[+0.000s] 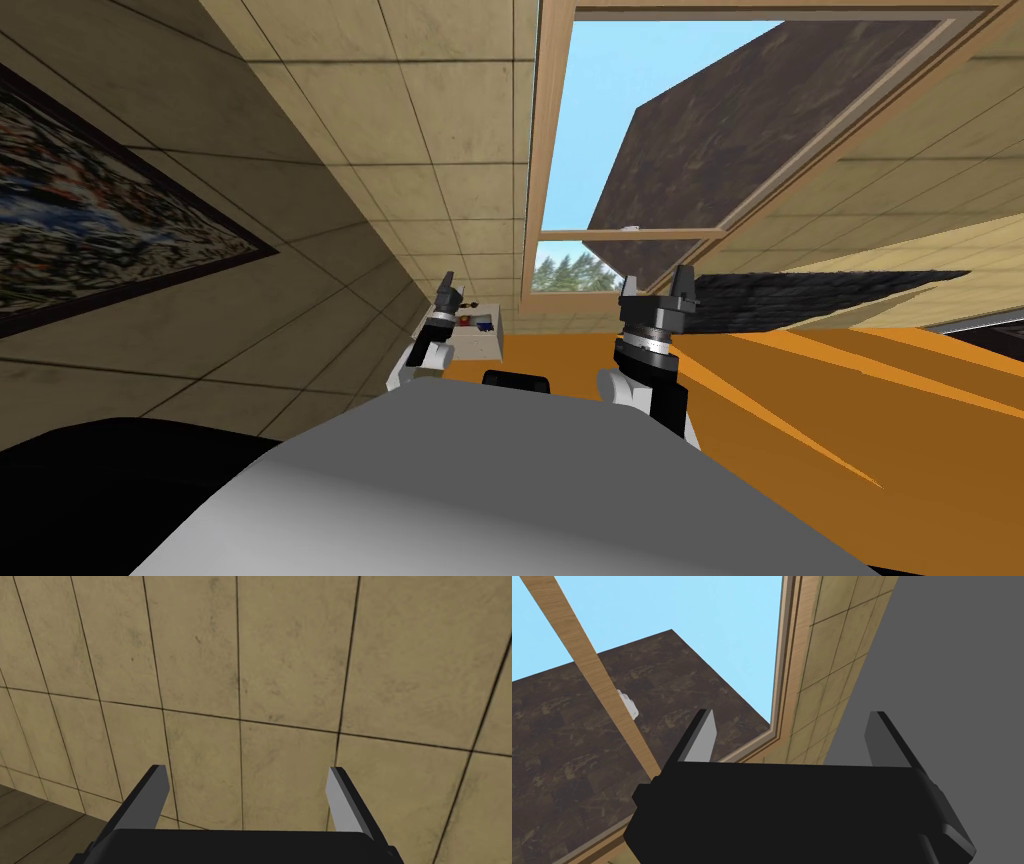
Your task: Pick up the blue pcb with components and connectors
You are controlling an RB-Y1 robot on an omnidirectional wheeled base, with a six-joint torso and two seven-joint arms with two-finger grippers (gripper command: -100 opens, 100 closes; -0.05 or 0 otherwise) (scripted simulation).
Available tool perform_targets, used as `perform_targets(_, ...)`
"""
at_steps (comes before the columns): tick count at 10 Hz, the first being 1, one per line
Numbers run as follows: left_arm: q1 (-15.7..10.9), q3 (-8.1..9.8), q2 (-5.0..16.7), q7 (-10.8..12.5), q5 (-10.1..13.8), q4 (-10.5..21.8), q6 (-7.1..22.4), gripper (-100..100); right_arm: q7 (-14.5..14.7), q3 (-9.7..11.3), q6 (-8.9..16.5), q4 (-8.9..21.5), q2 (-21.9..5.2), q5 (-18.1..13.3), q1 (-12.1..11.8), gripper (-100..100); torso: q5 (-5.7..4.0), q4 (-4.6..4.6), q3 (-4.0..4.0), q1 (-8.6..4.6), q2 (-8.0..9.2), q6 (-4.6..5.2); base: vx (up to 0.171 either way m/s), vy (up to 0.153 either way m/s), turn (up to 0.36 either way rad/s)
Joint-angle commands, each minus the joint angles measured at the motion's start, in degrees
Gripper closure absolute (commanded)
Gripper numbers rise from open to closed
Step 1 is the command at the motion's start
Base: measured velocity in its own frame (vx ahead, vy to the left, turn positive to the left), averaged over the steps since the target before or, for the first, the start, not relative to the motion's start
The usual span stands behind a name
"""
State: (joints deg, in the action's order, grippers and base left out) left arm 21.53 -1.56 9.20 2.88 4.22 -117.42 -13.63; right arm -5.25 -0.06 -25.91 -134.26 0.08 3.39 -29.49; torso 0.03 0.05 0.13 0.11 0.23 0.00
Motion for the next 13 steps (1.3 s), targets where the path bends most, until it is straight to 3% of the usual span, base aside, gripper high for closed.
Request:
perform_targets(1, -0.9, -0.3, 0.0, 0.6, 0.5, 2.4, 2.0, -100, 0.0, 0.0, 0.0, 0.0, 0.0, 0.0, 0.0, 0, 0.0, 0.0, 0.0, 0.0, 0.0, 0.0, -0.065, 0.023, -0.046)
perform_targets(9, -6.2, 0.24, 1.0, 3.3, 2.5, 16.0, 12.4, -100, 0.0, 0.0, 0.0, 0.0, 0.0, 0.0, 0.0, 0, 0.01, -0.02, -0.07, 0.06, -0.14, 0.0, -0.048, 0.033, -0.065)
perform_targets(13, -7.5, 0.58, 1.2, 3.6, 2.6, 19.9, 14.8, -100, 0.0, 0.0, 0.0, 0.0, 0.0, 0.0, 0.0, 0, 0.0, -0.04, -0.12, 0.0, -0.22, 0.0, -0.009, 0.025, -0.047)
